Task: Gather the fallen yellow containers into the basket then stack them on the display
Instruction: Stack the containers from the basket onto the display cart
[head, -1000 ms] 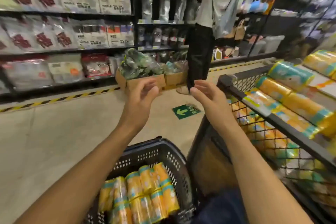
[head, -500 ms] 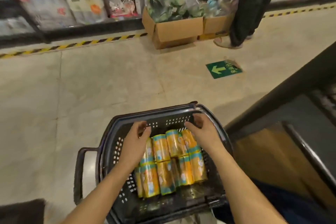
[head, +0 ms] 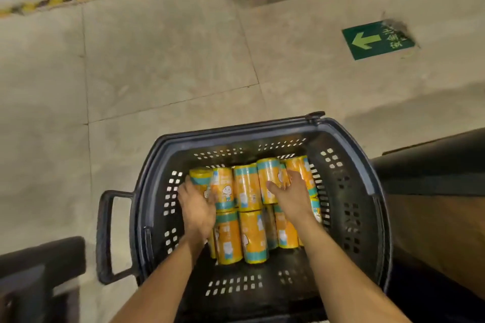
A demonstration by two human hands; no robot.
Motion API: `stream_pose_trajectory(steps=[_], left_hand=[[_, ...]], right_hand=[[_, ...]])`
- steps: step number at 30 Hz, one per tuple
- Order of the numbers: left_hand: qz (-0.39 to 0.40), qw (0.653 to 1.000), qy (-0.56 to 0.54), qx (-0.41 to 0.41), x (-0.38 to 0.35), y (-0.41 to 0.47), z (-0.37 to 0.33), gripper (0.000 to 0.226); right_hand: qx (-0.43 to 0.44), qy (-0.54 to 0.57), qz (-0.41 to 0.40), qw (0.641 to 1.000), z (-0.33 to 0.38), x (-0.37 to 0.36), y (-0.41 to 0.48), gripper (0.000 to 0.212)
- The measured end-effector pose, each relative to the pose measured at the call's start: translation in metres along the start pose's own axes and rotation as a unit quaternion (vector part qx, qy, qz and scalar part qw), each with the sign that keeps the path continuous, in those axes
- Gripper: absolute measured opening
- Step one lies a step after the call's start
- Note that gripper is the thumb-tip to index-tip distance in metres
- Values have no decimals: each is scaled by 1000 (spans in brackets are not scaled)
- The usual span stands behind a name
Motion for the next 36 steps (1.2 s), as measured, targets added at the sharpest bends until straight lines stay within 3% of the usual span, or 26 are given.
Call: stream_pose_trajectory(steps=[3, 7, 12, 16, 19, 23, 27, 30, 33, 36], left_hand=[[-22, 1000, 14, -3, -2, 0, -5, 79], [-48, 998, 19, -23, -3, 0, -1, 74], [-76, 995, 53, -46, -1, -6, -6, 69], [-69, 994, 78, -43, -6, -10, -4, 66], [-63, 993, 92, -32, -5, -5, -4, 68], [7, 996, 69, -56, -11, 8, -19, 73], [69, 992, -8, -108, -20, 4, -52, 55], [116, 984, -54, -123, -23, -10, -85, 42], [128, 976, -90, -153, -14, -32, -122, 52], [140, 965, -113, -192, -3, -62, -170, 45]], right_hand=[[-1, 12, 3, 1000, -7, -2, 5, 98], [-4, 24, 13, 1000, -14, -8, 16, 76], [-32, -1, -15, 999, -34, -12, 36, 86], [-34, -29, -36, 998, -20, -9, 24, 71], [-50, 14, -14, 999, -27, -19, 23, 74], [-64, 110, 40, 991, -31, -17, 16, 73], [-39, 194, 72, 978, -8, 15, -6, 58], [-7, 221, 49, 974, 19, 46, -29, 62], [33, 239, 13, 970, 43, 76, -62, 62], [80, 234, -34, 968, 63, 112, -111, 63]])
Point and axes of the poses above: each hand's wrist, its own y-axis towards the middle knuckle, its own x-axis out of the back of the hand, z = x × y, the point moved 10 cm from there along y, towards the middle knuckle, and after that the axes turned 10 degrees about z, right-handed, at the moved point
